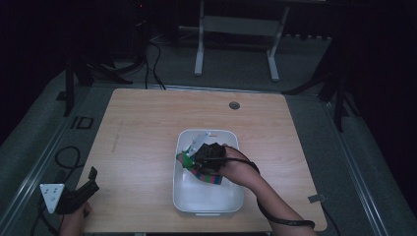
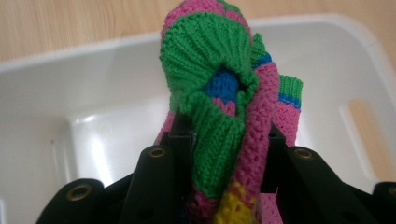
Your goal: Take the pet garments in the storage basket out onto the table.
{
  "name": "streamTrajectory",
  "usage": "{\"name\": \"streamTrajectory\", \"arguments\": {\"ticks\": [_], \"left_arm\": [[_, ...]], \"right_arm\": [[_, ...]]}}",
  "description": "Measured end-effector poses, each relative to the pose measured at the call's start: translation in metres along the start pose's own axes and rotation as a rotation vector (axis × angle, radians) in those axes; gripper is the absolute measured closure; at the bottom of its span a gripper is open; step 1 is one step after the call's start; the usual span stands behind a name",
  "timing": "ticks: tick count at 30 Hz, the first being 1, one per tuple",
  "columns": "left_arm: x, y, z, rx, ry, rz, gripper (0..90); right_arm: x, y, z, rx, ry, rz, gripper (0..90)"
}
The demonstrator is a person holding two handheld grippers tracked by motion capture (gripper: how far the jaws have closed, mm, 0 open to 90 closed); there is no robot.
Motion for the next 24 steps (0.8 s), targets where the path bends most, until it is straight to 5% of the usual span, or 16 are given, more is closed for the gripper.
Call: {"name": "streamTrajectory", "arguments": {"ticks": [13, 24], "left_arm": [[0.0, 0.0, 0.0, 0.002, 0.0, -0.001, 1.8], [0.0, 0.0, 0.0, 0.0, 0.001, -0.006, 1.8]], "right_arm": [[0.054, -0.011, -0.022, 0.005, -0.107, 0.054, 67.2], [0.098, -0.034, 0.0, -0.048, -0.135, 0.134, 67.1]]}}
Point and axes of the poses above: each handheld gripper's, and its own axes: x roughly backward along the jaws, z roughly out of its underside, y roughly to its left, the point moved 2 cm from there along -x, roughly forward along the jaws, and after that the axes turned 6 degrees about -y, right-handed, at the moved point
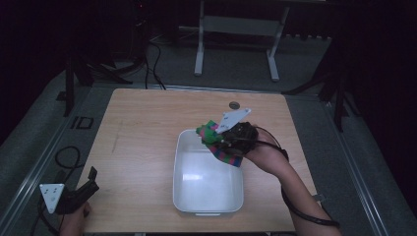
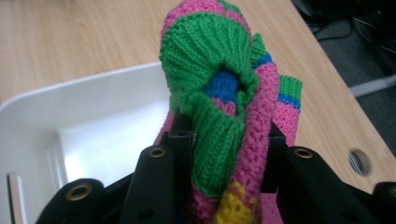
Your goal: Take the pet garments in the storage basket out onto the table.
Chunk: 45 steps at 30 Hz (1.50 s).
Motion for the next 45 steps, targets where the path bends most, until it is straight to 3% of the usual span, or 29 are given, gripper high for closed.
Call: {"name": "streamTrajectory", "arguments": {"ticks": [15, 30, 38, 45], "left_arm": [[0.0, -0.001, 0.0, -0.005, 0.001, -0.007, 1.8], [0.0, -0.001, 0.0, -0.007, 0.001, -0.009, 1.9], [0.0, -0.001, 0.0, -0.007, 0.0, -0.008, 1.8], [0.0, -0.001, 0.0, -0.006, 0.002, -0.006, 1.8]], "right_arm": [[0.048, -0.043, 0.06, -0.106, 0.044, 0.115, 67.1], [0.09, -0.067, 0.118, -0.222, 0.068, 0.213, 67.0], [0.081, -0.069, 0.133, -0.247, 0.082, 0.209, 67.0], [0.042, -0.073, 0.162, -0.296, 0.122, 0.184, 66.9]]}}
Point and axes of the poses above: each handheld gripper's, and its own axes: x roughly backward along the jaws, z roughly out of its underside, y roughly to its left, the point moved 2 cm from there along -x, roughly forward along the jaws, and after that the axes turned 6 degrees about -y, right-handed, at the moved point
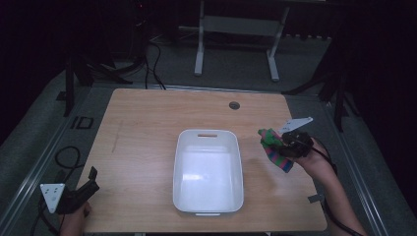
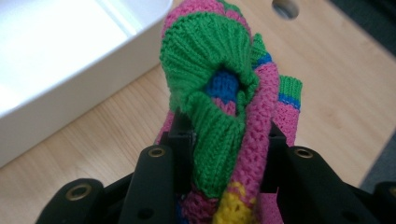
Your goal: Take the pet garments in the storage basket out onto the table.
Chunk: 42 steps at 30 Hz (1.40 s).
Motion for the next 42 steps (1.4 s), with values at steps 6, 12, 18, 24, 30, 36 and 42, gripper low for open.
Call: {"name": "streamTrajectory", "arguments": {"ticks": [6, 12, 18, 24, 30, 36, 42], "left_arm": [[0.0, 0.0, 0.0, -0.001, 0.0, 0.0, 1.8], [0.0, 0.0, 0.0, 0.001, 0.001, 0.002, 1.8], [0.0, 0.0, 0.0, 0.002, 0.001, 0.002, 1.8], [0.0, 0.0, 0.0, -0.001, 0.002, 0.003, 1.9], [0.0, 0.0, 0.0, 0.001, 0.0, 0.003, 1.8], [0.0, 0.0, 0.0, 0.002, 0.0, 0.003, 1.8], [0.0, 0.0, 0.0, 0.001, -0.001, 0.001, 1.8]], "right_arm": [[-0.034, -0.002, 0.02, -0.028, 0.035, -0.004, 66.8], [-0.062, 0.0, 0.038, -0.049, 0.067, -0.004, 66.7], [-0.082, 0.005, 0.056, -0.07, 0.102, -0.017, 66.3], [-0.094, 0.011, 0.067, -0.089, 0.088, -0.011, 65.0], [-0.091, 0.014, 0.063, -0.078, 0.088, -0.004, 53.7], [-0.076, 0.013, 0.055, -0.099, 0.037, -0.015, 37.3], [-0.051, 0.013, 0.047, -0.1, -0.033, -0.01, 28.8]]}}
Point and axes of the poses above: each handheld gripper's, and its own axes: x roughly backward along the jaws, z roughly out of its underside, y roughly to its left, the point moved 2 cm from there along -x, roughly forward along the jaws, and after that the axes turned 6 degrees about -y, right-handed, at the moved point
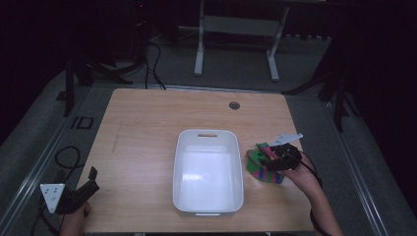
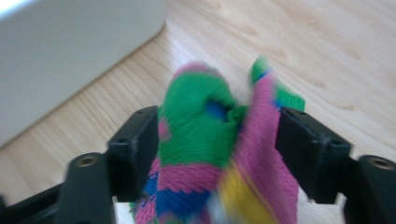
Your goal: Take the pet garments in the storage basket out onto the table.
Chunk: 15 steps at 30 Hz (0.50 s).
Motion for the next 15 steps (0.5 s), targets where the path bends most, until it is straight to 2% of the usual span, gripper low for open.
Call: {"name": "streamTrajectory", "arguments": {"ticks": [3, 6, 12, 15], "left_arm": [[0.0, 0.0, 0.0, -0.001, -0.002, -0.002, 1.8], [0.0, 0.0, 0.0, -0.001, -0.003, -0.002, 1.8], [0.0, 0.0, 0.0, -0.002, -0.002, -0.002, 1.8], [0.0, -0.001, 0.0, -0.005, -0.003, -0.001, 1.8]], "right_arm": [[0.013, -0.002, -0.002, -0.021, -0.035, -0.011, 27.5], [0.021, -0.005, 0.001, -0.031, -0.049, 0.0, 27.3], [0.034, -0.012, 0.017, -0.082, -0.086, 0.051, 24.5], [0.039, -0.015, 0.029, -0.126, -0.108, 0.068, 21.7]]}}
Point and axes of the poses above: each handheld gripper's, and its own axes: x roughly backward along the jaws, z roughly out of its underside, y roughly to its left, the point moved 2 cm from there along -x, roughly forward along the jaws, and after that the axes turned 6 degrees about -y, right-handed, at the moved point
